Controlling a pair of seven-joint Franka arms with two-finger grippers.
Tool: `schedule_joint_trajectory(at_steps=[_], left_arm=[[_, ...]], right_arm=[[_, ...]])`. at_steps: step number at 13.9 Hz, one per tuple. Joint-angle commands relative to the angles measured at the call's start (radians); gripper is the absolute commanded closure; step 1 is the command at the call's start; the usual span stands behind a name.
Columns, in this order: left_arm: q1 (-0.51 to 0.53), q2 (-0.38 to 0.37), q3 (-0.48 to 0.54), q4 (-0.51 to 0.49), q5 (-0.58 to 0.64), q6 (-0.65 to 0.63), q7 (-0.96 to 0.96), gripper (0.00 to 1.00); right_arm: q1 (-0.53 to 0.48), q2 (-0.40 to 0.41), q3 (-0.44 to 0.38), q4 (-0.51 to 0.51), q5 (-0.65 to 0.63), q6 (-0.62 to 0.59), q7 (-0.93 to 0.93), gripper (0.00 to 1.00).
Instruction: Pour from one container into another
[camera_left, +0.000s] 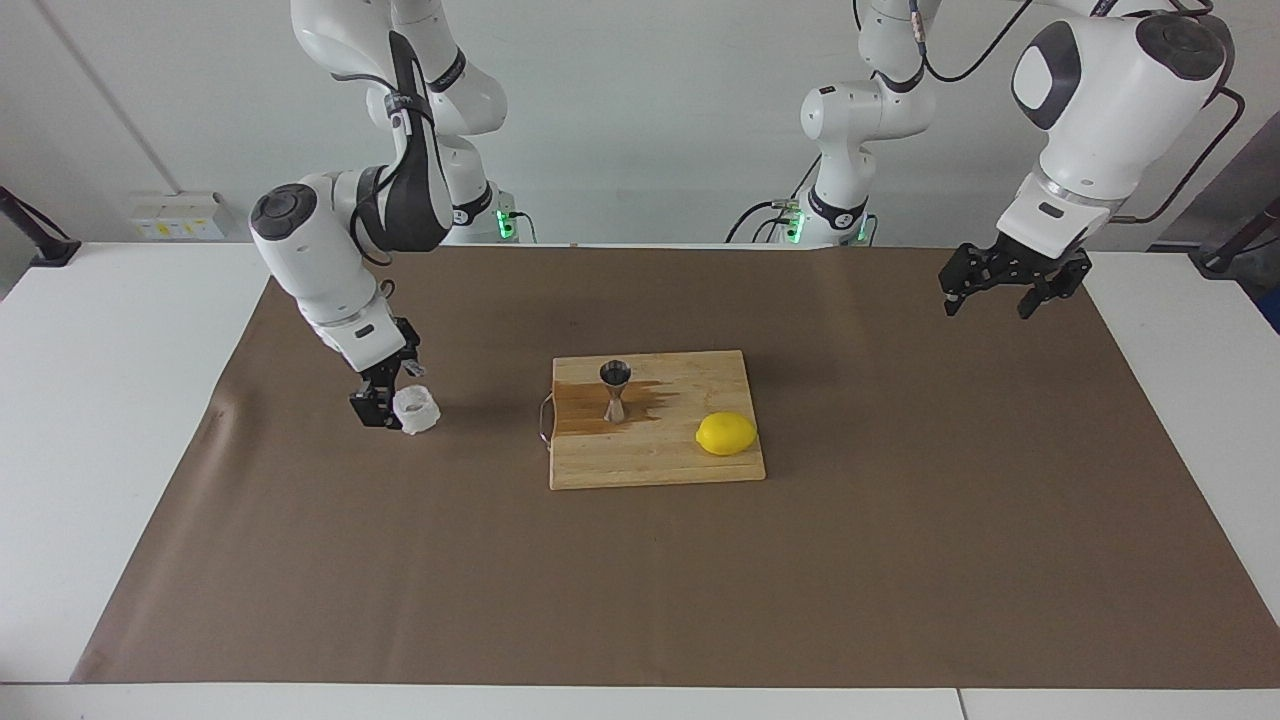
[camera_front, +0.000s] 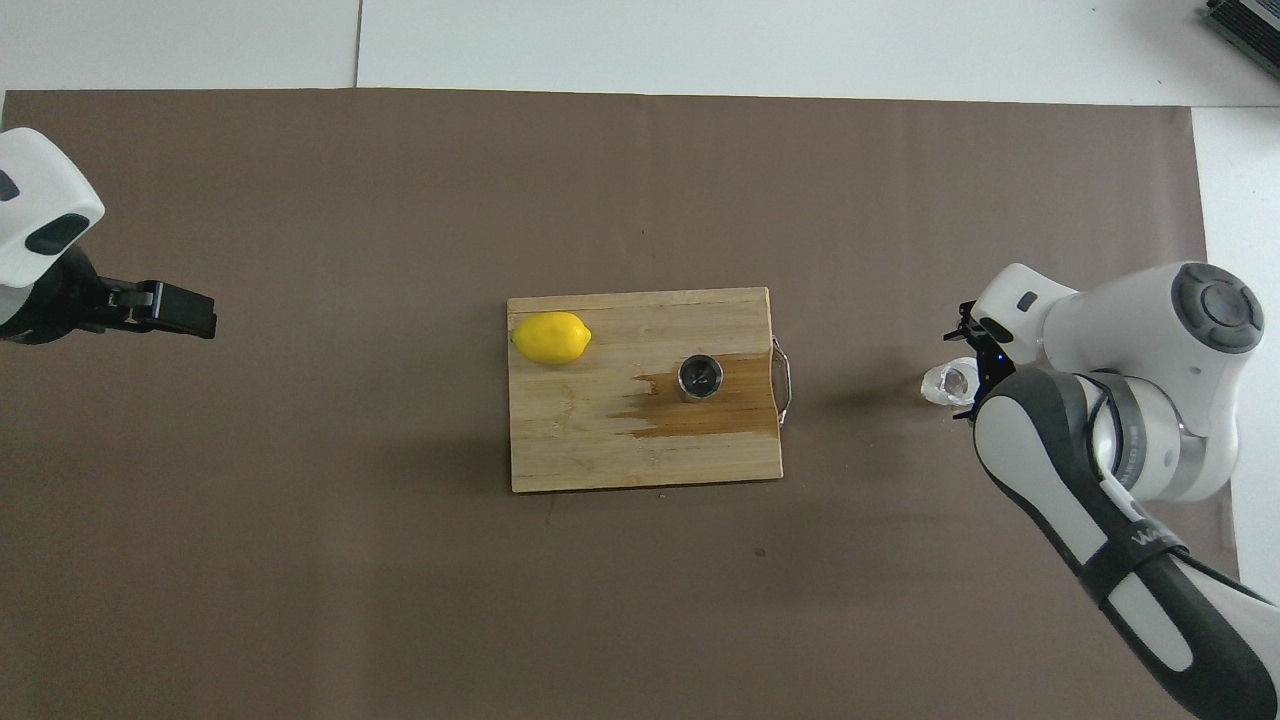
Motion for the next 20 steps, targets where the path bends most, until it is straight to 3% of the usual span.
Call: schedule_joint_trajectory(at_steps=[1,3,8,13,18,20], left_arm=[[-0.006,-0.018,0.006,-0.011,0.017,-0.003,0.002,0.00],[-0.006,-0.018,0.007,-0.008,0.017,-0.003,0.002,0.00],[-0.006,-0.018,0.007,-0.008,0.017,-0.003,0.002,0.00],[-0.006,-0.018,0.006,-0.008,0.017,-0.003,0.002,0.00],[-0.006,-0.018,0.006,-0.008,0.017,-0.003,0.002,0.00],[-0.006,-0.018,0.006,-0.008,0.017,-0.003,0.002,0.00]], right_arm=[[-0.005,-0.020,0.008,0.085,0.020,0.038,0.188,0.00],[0.031,-0.024,0.011,0.105,0.011,0.087,0.245,0.00],[0.025,-0.018,0.010,0.220,-0.046,0.067,0.528,0.00],[0.012,-0.044,-0.007,0.237,-0.043,0.035,1.011,0.00],[-0.018,-0.099,-0.024,0.246,-0.041,-0.054,1.379,0.00],[-0.035,-0.129,-0.025,0.266,-0.043,-0.161,1.452,0.00]])
